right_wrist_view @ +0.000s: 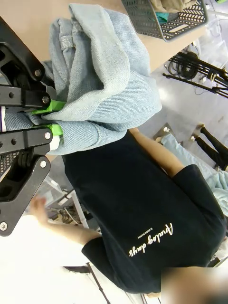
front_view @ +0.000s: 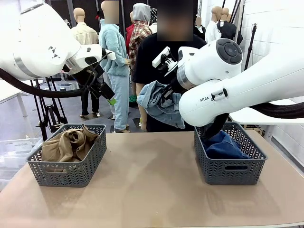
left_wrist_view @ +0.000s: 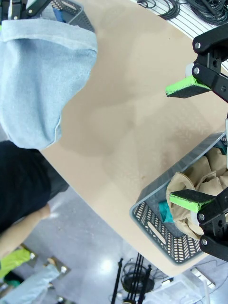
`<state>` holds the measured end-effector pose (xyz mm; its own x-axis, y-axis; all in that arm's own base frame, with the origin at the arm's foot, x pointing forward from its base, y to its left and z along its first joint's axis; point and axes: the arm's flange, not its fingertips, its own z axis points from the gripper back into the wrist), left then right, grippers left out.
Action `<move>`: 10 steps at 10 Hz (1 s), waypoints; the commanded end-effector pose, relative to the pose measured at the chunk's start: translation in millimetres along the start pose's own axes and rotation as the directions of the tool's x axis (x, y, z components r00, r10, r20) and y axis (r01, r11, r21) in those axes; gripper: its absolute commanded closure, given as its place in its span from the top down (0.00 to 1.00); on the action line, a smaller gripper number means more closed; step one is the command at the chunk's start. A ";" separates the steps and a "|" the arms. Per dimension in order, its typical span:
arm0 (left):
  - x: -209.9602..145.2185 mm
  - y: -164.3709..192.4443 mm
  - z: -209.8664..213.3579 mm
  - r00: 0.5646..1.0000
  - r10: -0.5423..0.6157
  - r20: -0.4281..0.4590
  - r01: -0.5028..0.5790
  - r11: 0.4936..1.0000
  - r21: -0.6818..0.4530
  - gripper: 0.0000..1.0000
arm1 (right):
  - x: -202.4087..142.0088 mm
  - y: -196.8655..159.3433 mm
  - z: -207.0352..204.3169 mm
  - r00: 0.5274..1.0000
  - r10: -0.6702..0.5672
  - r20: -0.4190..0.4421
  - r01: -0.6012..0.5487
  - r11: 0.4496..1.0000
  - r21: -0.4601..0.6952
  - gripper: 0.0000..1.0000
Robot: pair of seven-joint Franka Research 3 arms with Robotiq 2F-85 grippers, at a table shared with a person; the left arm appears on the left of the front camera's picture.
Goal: Sort the tops and bottoms.
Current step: Sort the clothes according to human instructions.
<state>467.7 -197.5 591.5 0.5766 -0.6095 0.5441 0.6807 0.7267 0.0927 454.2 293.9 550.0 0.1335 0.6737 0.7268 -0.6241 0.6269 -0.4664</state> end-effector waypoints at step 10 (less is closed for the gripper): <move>-0.5 0.7 0.6 1.000 0.001 0.001 -0.001 1.000 0.001 1.00 | 3.9 -4.2 2.9 1.000 -0.008 0.013 0.008 1.000 -0.003 0.00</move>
<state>467.7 -197.5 591.5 0.5766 -0.6095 0.5441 0.6807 0.7267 0.0927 454.2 293.9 550.0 0.1335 0.6737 0.7268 -0.6241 0.6268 -0.4664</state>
